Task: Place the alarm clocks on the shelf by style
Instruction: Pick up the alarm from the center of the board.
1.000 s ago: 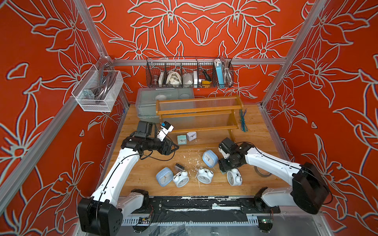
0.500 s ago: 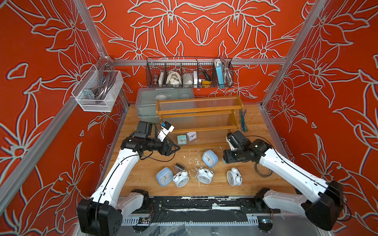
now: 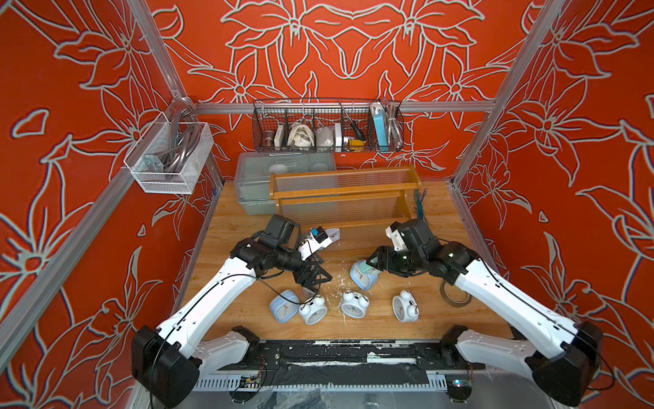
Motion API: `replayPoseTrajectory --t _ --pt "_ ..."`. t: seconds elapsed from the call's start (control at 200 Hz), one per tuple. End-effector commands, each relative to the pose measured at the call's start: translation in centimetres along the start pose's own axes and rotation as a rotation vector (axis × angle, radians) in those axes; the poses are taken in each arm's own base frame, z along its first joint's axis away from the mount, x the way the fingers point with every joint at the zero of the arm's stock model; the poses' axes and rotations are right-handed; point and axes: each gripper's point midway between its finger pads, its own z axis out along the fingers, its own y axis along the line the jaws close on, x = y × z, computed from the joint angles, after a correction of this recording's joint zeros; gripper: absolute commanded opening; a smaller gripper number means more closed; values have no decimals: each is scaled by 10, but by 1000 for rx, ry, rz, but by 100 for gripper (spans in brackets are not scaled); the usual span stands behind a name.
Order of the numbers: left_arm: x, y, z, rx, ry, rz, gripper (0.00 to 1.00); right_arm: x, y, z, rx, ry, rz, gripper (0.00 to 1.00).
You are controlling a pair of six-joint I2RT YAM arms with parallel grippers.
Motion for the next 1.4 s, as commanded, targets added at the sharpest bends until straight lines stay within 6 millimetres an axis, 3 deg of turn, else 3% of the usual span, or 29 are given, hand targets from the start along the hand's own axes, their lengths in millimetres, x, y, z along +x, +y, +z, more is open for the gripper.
replayPoseTrajectory --t 0.0,0.33,0.981,1.116,1.391 --pt "-13 3 5 -29 9 85 73 -2 37 -1 -201 19 77 44" --pt "-16 -2 31 -23 77 137 73 6 49 10 -299 86 123 44" --pt "-10 -2 45 -31 100 146 69 22 61 25 -359 183 117 44" --pt "-9 -3 45 -29 101 147 63 22 59 31 -352 194 120 44" --pt "-6 -3 44 -36 105 143 38 19 58 36 -344 183 119 45"
